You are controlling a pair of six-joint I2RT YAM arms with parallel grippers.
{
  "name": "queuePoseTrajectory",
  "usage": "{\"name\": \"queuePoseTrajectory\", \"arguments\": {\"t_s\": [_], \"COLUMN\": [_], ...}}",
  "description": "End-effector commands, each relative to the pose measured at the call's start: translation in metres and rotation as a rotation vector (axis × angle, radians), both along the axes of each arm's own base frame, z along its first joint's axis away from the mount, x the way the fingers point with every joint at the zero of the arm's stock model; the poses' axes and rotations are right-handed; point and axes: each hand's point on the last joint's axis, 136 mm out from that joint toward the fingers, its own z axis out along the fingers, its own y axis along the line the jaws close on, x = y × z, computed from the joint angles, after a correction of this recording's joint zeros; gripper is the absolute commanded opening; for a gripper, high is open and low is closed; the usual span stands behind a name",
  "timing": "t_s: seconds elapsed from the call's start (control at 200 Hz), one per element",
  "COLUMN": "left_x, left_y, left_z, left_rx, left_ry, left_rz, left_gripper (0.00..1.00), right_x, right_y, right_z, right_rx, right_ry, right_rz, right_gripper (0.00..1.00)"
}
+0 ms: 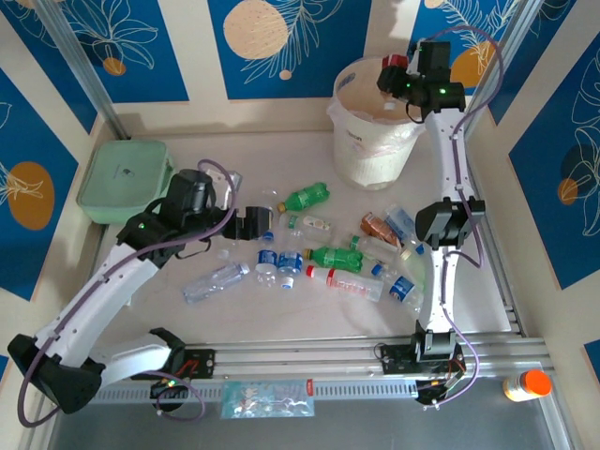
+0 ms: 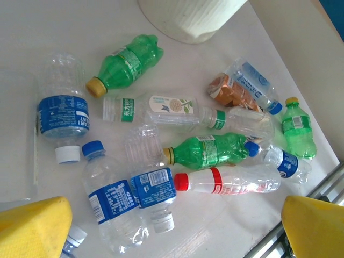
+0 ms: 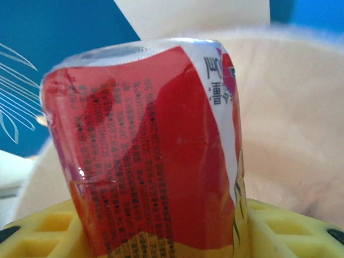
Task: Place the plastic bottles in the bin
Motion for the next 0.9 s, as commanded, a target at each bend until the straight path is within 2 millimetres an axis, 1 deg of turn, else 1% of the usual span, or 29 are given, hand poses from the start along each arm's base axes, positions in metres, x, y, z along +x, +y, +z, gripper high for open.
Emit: {"name": "queuePoseTrajectory", "arguments": {"t_s": [0.0,0.12,0.215,0.285,0.345,0.45,0.56,0.775,0.89], "left_x": [-0.005,-0.007,-0.008,-0.008,-0.008,-0.009,-0.01,-0.011,-0.011], "left_y": [0.01,0.014,0.016,0.017,0.019,0.02,0.022,0.033,0.044], "left_z": [0.002,0.001,0.0,0.0,0.0,-0.001,-0.002,-0.006,-0.012], "left_rx": [0.027,0.044,0.049,0.053,0.057,0.058,0.059,0.07,0.102], "left_ry": [-0.031,-0.037,-0.037,-0.038,-0.038,-0.036,-0.033,-0.016,0.005], "left_rz": [0.018,0.025,0.03,0.035,0.038,0.039,0.052,0.112,0.171], "left_gripper": [1.0,0.99,0.99,0.99,0.99,0.99,0.99,0.99,0.99], "right_x": [-0.007,-0.007,-0.008,-0.009,-0.01,-0.011,-0.013,-0.022,-0.032], "right_y": [0.018,0.021,0.02,0.02,0.019,0.017,0.015,0.014,0.014], "right_z": [-0.029,-0.051,-0.065,-0.069,-0.069,-0.06,-0.047,-0.009,0.02], "right_rx": [-0.024,-0.047,-0.062,-0.071,-0.075,-0.087,-0.097,-0.096,-0.11], "right_ry": [0.087,0.138,0.172,0.185,0.186,0.169,0.142,0.068,0.014], "right_rz": [0.035,0.043,0.046,0.049,0.048,0.042,0.035,0.024,0.007], "right_gripper": [0.44,0.49,0.55,0.61,0.66,0.74,0.78,0.8,0.79]}}
